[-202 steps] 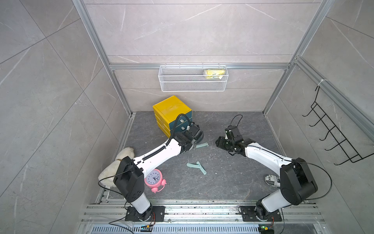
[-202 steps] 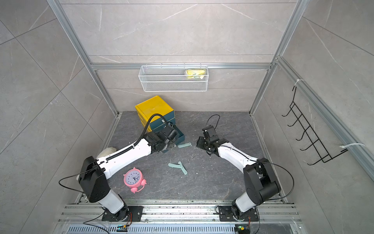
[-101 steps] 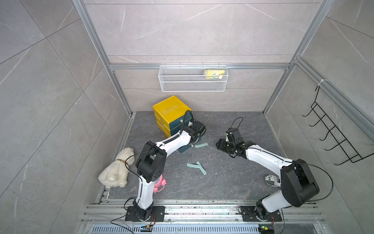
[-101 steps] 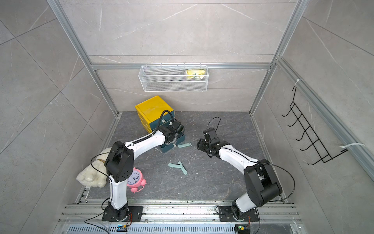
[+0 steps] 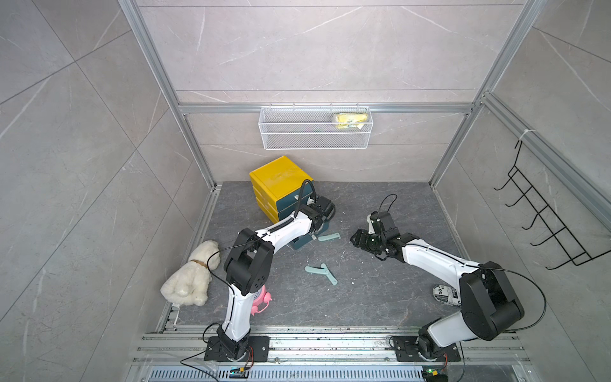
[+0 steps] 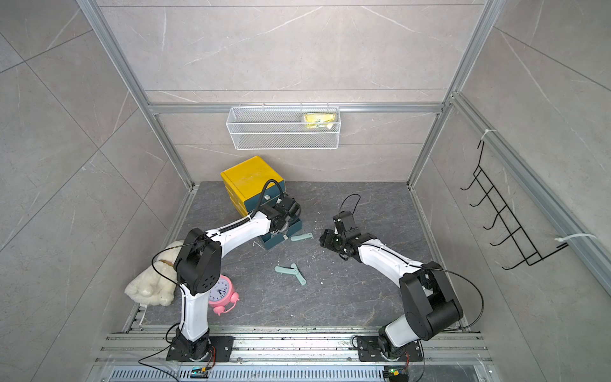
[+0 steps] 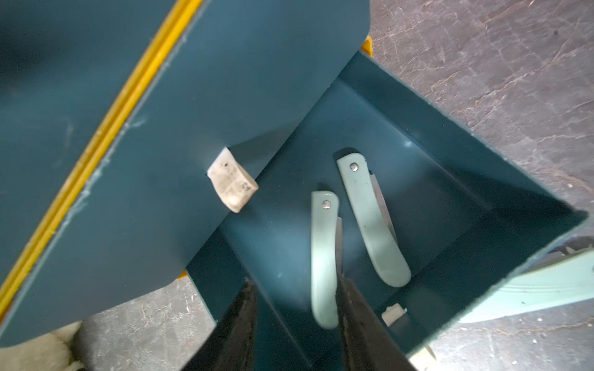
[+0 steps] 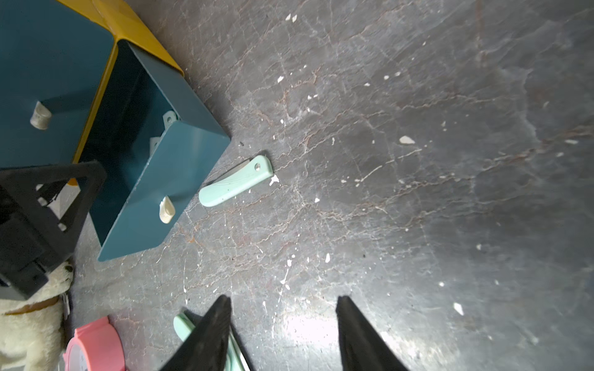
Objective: Place the fruit knives into the drawer by color
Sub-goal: Place the fruit knife in the drawer, then pick up the fruit knife from the center of the board.
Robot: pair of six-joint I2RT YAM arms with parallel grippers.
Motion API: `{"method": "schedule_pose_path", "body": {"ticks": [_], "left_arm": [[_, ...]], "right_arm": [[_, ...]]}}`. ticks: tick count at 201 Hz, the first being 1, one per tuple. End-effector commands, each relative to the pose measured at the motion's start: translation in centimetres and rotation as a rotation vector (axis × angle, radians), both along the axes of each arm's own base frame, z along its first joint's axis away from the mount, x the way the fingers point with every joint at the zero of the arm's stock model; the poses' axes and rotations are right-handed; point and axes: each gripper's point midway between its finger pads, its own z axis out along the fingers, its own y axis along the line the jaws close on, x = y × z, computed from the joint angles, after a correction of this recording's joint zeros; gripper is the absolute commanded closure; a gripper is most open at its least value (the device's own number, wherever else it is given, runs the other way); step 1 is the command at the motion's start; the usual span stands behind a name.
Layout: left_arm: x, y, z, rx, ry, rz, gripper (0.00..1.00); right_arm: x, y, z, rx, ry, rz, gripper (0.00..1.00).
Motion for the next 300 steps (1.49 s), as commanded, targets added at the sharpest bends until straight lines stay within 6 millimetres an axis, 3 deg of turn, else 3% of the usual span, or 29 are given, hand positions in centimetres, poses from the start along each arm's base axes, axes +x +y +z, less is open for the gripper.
{"method": "schedule_pose_path", "body": {"ticks": [1, 40, 63, 80, 104, 136, 160, 204, 236, 265, 300], "left_arm": [[0.1, -0.4, 2.8, -0.062, -0.037, -0.007, 0.43], [-2.0, -3.2, 8.6, -0.195, -0.123, -0.081, 0.14], [-4.4, -5.3, 11.4, -0.262, -0.159, -0.146, 0.05], [-6.3, -5.7, 12.0, -0.338, -0.150, -0.165, 0.01], [-8.8, -4.7, 12.5, -0.431, -0.143, -0.169, 0.01], [-12.0, -0.4, 14.6, -0.468, -0.212, -0.143, 0.01], [-14.4, 3.0, 15.0, -0.480, -0.245, -0.114, 0.00], [-16.9, 7.0, 13.9, -0.459, -0.270, -0.051, 0.00], [-17.1, 7.2, 13.4, -0.461, -0.261, -0.051, 0.01], [-16.9, 7.0, 12.6, -0.439, -0.246, -0.048, 0.00], [-16.8, 6.6, 11.4, -0.431, -0.224, -0.049, 0.01]], "right_arm": [[-0.4, 0.4, 0.8, 0.019, -0.023, 0.036, 0.44], [-1.0, 1.0, 0.9, 0.033, -0.027, 0.091, 0.45], [-1.9, 2.8, 0.7, 0.028, -0.022, 0.176, 0.46], [-3.2, 4.7, 0.3, -0.017, -0.033, 0.274, 0.46], [-5.1, 8.2, -0.2, -0.061, -0.047, 0.442, 0.46], [-7.0, 12.8, -0.2, -0.062, -0.059, 0.610, 0.46], [-7.8, 15.6, -0.9, -0.095, -0.052, 0.696, 0.46], [-8.4, 17.9, -4.1, -0.182, -0.007, 0.762, 0.45], [-8.1, 18.2, -5.6, -0.243, 0.015, 0.764, 0.45], [-8.4, 17.1, -7.3, -0.318, 0.051, 0.760, 0.46], [-9.6, 16.1, -7.8, -0.368, 0.071, 0.773, 0.46]]}}
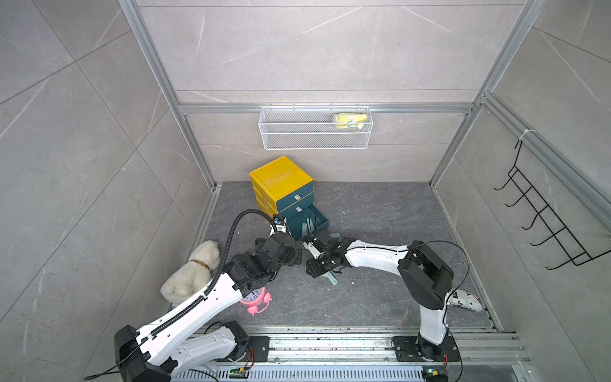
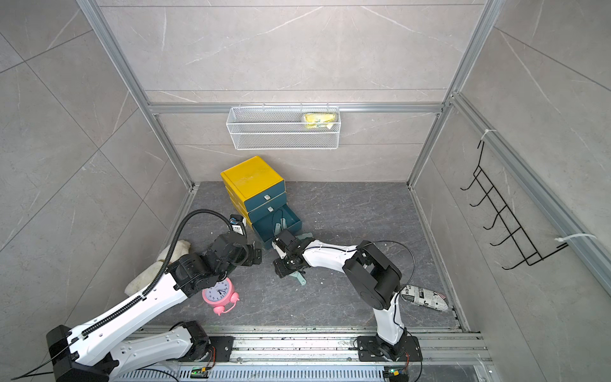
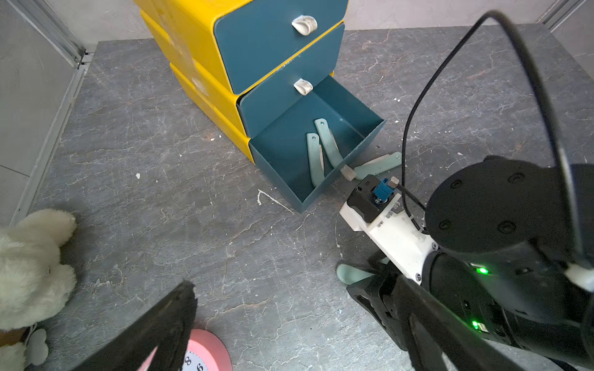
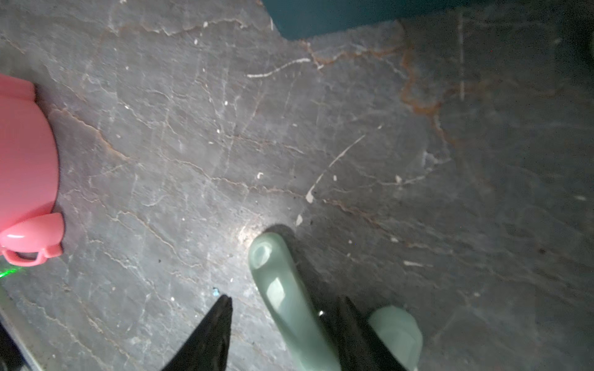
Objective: Place the fruit knives into the drawer by color
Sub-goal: Pick up the fruit knife from the center of the board.
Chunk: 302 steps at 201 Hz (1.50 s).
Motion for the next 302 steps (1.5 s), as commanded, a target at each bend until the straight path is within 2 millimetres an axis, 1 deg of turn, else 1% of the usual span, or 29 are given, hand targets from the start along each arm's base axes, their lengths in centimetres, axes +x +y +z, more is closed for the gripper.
{"method": "schedule_pose_path", "body": {"ticks": [1, 40, 58, 93, 119, 146, 158, 182, 196, 217, 257, 284, 302], "left_arm": [[0.4, 0.1, -0.3, -0.002, -0.006, 0.027, 0.01], [0.5, 0.0, -0.6, 0.003, -0.005, 0.026, 0.01], [0.6, 0.1, -0.9, 0.011, 0.000, 0.031, 0.01], [0.4, 0.3, -0.9, 0.014, 0.003, 0.038, 0.00], [0.3, 0.6, -0.8, 0.013, -0.001, 0.043, 0.01], [0.3, 0.6, -0.7, 0.012, -0.004, 0.044, 0.01], [0.3, 0.6, -0.7, 0.012, -0.004, 0.043, 0.00], [0.3, 0.6, -0.8, 0.016, 0.001, 0.044, 0.01], [0.3, 0.6, -0.8, 0.017, 0.003, 0.047, 0.01], [0.4, 0.7, -0.9, 0.019, 0.002, 0.054, 0.01], [0.4, 1.4, -1.6, 0.037, 0.005, 0.089, 0.01], [0.3, 2.4, -2.7, 0.053, 0.022, 0.146, 0.01], [0.1, 3.0, -3.6, 0.058, 0.046, 0.183, 0.01]], "right_arm": [[-1.3, -1.3, -0.8, -0.087, -0.003, 0.027, 0.46], [-2.4, -2.5, -1.7, -0.174, -0.022, 0.043, 0.50], [-2.9, -2.4, -1.9, -0.187, -0.028, 0.060, 0.51], [-3.8, -2.0, -2.5, -0.237, -0.049, 0.099, 0.56], [-3.6, -2.7, -3.1, -0.322, -0.089, 0.103, 0.58], [-3.5, -3.2, -3.8, -0.358, -0.093, 0.103, 0.63], [-3.4, -3.4, -3.9, -0.378, -0.105, 0.101, 0.64], [-3.1, -3.8, -4.0, -0.397, -0.128, 0.090, 0.69], [-2.9, -3.9, -3.8, -0.390, -0.145, 0.076, 0.75], [-2.5, -3.4, -2.7, -0.328, -0.181, 0.047, 0.78], [-1.4, -2.4, 1.2, -0.173, -0.266, -0.022, 0.79], [-0.2, -1.8, 5.3, -0.026, -0.318, -0.078, 0.79], [1.2, -1.4, 8.5, 0.076, -0.336, -0.114, 0.79]]}}
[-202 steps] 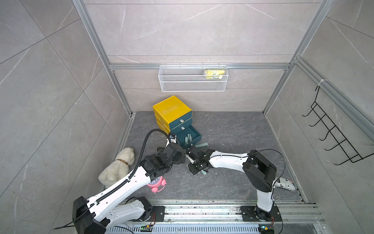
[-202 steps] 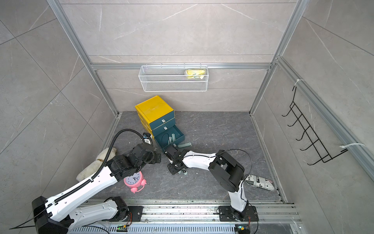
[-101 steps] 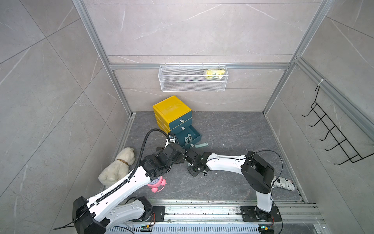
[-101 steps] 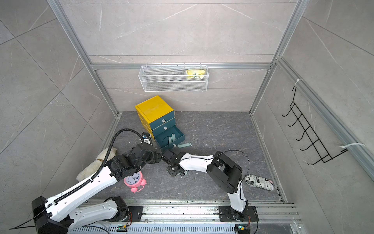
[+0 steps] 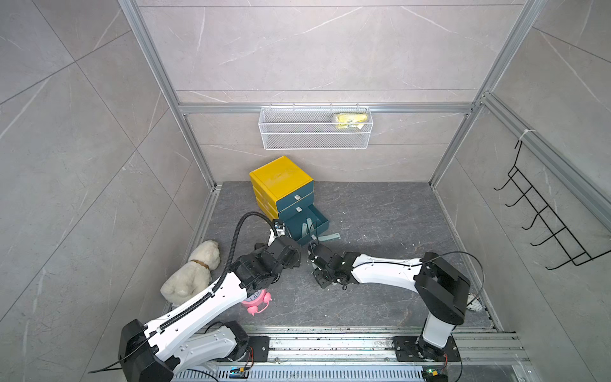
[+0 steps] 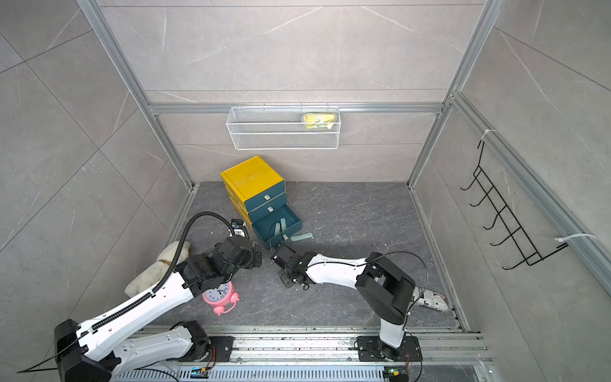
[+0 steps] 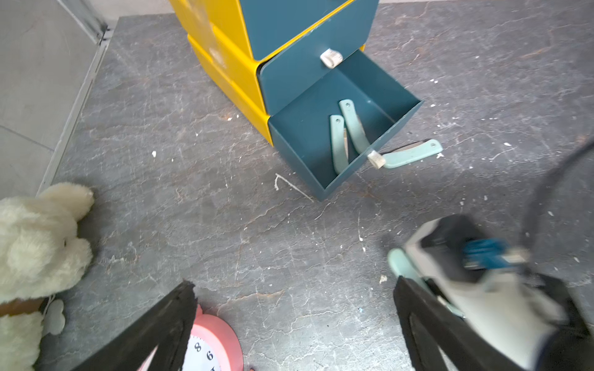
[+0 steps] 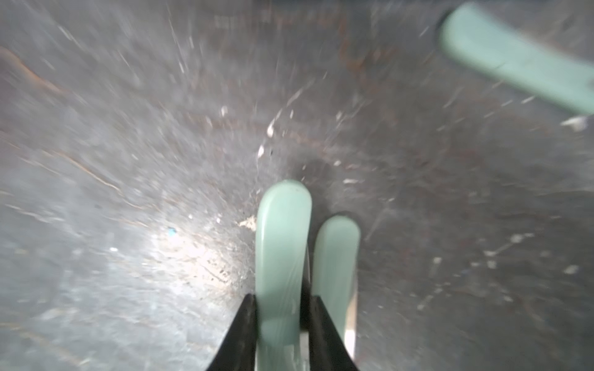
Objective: Place the fruit knives into the drawer by color
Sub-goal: Pick up the fruit knife from the center of the board, then place the fruit knife in the drawer.
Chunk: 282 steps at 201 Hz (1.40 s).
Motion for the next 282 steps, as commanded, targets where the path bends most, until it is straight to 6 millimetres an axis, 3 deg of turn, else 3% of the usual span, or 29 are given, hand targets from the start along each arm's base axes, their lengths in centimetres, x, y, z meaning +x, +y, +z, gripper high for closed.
{"method": "schedule_pose_path", "body": {"ticks": [1, 19, 45, 78, 108, 162, 196, 231, 259, 282], "left_arm": [[0.1, 1.5, -0.7, 0.008, 0.007, 0.095, 0.01], [-0.2, 1.5, -1.3, -0.011, 0.019, 0.099, 0.01], [-0.5, 1.1, -2.1, -0.039, 0.039, 0.081, 0.01], [-0.7, 0.4, -2.7, -0.053, 0.072, 0.057, 0.01], [-0.8, 0.0, -2.8, -0.062, 0.085, 0.041, 0.01], [-0.8, -0.8, -3.1, -0.071, 0.096, 0.009, 0.01], [-0.8, -1.0, -3.4, -0.069, 0.108, -0.002, 0.01], [-1.0, -1.5, -3.5, -0.097, 0.113, -0.023, 0.01], [-0.9, -1.9, -3.4, -0.101, 0.115, -0.039, 0.01], [-0.9, -2.2, -3.4, -0.110, 0.123, -0.049, 0.01]], "right_arm": [[2.6, 1.5, 5.8, 0.208, -0.080, -0.053, 0.78], [5.0, 1.8, 8.2, 0.268, -0.093, -0.085, 0.78], [9.3, 2.4, 9.8, 0.332, -0.088, -0.152, 0.78], [14.4, 2.6, 9.3, 0.350, -0.062, -0.302, 0.78], [17.1, 2.8, 7.8, 0.375, -0.023, -0.428, 0.78], [19.4, 5.0, 7.1, 0.466, 0.010, -0.474, 0.77], [19.9, 4.6, 5.7, 0.451, 0.058, -0.533, 0.74], [19.9, 4.6, 5.4, 0.466, 0.072, -0.546, 0.57], [20.0, 4.8, 6.2, 0.487, 0.066, -0.538, 0.50], [19.7, 4.3, 8.6, 0.524, 0.028, -0.529, 0.48]]}}
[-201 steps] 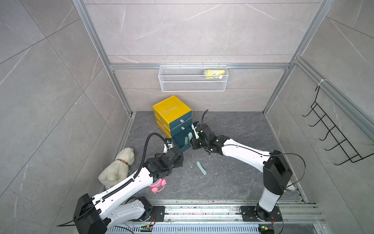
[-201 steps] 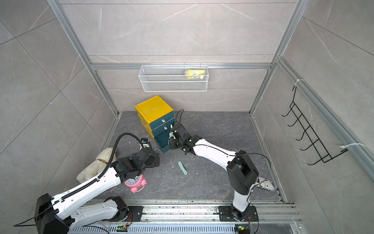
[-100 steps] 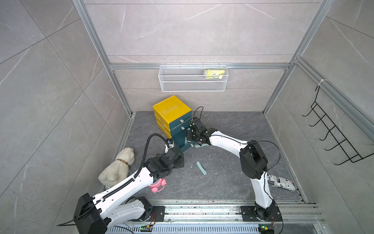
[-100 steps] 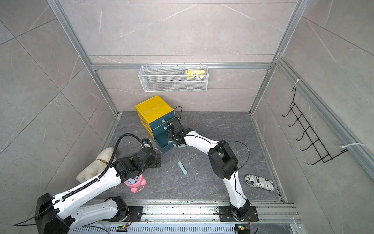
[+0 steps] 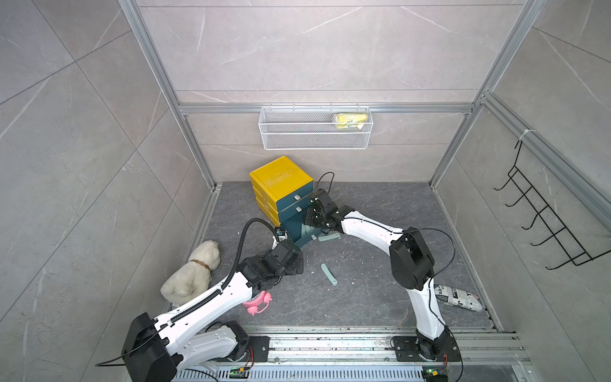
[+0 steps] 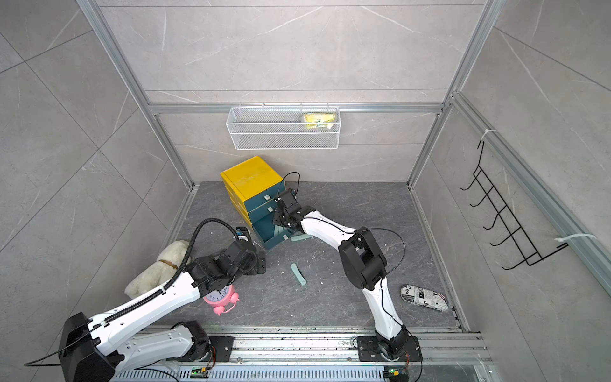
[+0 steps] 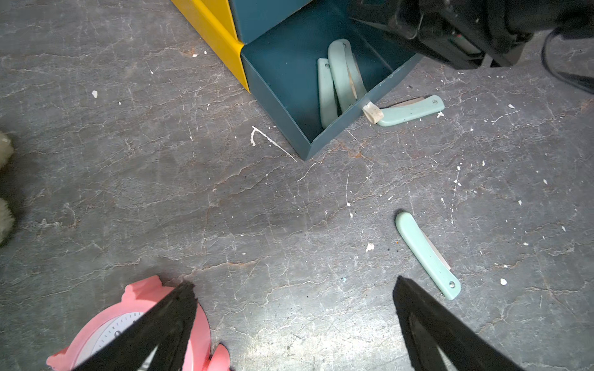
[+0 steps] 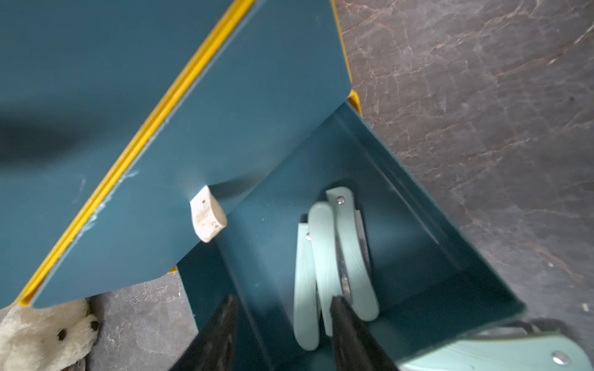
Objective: Place the fruit knives into the drawer by color
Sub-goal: Place the fruit knife in the drawer, then pick up the fruit knife from the center of the board.
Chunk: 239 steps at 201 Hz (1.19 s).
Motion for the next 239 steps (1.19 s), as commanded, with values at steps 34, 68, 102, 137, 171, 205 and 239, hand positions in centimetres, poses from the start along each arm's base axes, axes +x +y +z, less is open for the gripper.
{"method": "schedule_pose_path", "body": {"ticks": [34, 68, 102, 137, 171, 205, 239], "left_arm": [[0.3, -1.5, 0.5, -0.063, -0.005, -0.039, 0.01], [0.4, -2.8, 0.4, -0.099, 0.022, -0.068, 0.01], [0.2, -5.9, -1.5, -0.194, 0.106, -0.120, 0.01], [-0.4, -10.5, -4.7, -0.239, 0.230, -0.188, 0.06], [-1.0, -12.5, -7.8, -0.224, 0.351, -0.210, 0.14], [-1.0, -14.3, -9.1, -0.218, 0.404, -0.253, 0.18], [-0.9, -15.1, -11.0, -0.147, 0.478, -0.270, 0.29]], "right_arm": [[-1.5, -2.0, 5.7, 0.061, -0.106, -0.022, 0.48], [-4.2, -5.7, 6.9, 0.024, -0.151, -0.052, 0.48], [-6.2, -10.8, 5.4, -0.007, -0.110, -0.116, 0.48], [-7.8, -15.7, 3.2, -0.044, -0.069, -0.184, 0.48], [-9.2, -18.6, 2.3, -0.037, -0.047, -0.228, 0.48], [-10.3, -20.3, 1.7, -0.037, -0.039, -0.252, 0.48], [-11.0, -21.3, 1.6, -0.027, -0.039, -0.268, 0.48]]}}
